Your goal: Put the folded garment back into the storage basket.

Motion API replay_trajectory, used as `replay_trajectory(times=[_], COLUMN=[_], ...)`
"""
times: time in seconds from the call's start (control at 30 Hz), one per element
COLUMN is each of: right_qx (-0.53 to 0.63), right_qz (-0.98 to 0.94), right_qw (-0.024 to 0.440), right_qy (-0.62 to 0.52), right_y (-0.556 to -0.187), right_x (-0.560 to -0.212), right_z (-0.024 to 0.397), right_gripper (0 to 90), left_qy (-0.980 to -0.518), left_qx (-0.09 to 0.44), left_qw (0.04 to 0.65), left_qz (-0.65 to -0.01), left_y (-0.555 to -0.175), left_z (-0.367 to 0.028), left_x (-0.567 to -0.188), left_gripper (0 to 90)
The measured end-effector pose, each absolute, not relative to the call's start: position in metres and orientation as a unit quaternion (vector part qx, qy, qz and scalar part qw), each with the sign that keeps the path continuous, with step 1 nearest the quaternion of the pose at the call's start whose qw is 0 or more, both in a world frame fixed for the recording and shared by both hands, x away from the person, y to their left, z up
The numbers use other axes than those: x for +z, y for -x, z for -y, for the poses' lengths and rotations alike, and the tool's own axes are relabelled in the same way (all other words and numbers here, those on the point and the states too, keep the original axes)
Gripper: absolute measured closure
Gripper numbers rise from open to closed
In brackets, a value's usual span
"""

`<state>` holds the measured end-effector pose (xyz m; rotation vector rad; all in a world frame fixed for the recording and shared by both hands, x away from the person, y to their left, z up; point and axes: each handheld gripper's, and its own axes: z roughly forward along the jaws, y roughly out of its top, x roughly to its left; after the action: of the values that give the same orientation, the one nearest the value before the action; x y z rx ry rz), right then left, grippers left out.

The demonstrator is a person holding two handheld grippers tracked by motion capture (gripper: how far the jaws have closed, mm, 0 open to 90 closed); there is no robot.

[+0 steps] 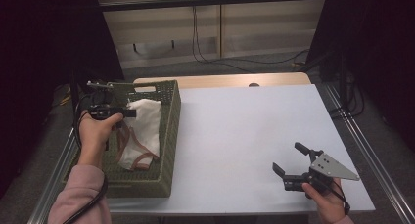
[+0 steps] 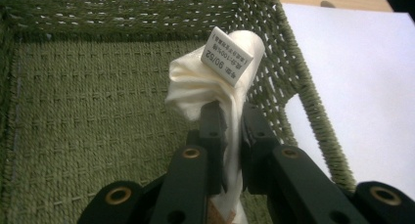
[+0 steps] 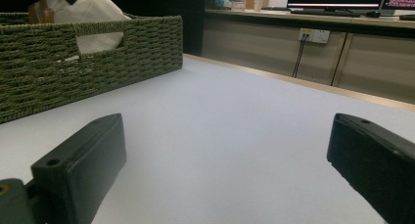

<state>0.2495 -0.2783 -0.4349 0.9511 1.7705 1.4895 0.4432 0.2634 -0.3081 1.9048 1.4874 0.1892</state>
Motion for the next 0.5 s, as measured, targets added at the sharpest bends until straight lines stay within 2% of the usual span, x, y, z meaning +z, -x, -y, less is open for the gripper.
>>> replay_trajectory(times=[0.5], right_qx=[0.564], right_qz=[-0.672], right_qw=[0.313], right_qy=[-0.363], right_y=[-0.2495], right_x=[-0.4351], right_z=[0.2778], right_gripper=[0.7], left_qy=[-0.729], left_qx=[0.081], left_qw=[0.352], left_qz=[-0.581], left_y=[-0.4531], left_z=[-0.2696], left_x=[-0.3168], left_gripper=[81.6])
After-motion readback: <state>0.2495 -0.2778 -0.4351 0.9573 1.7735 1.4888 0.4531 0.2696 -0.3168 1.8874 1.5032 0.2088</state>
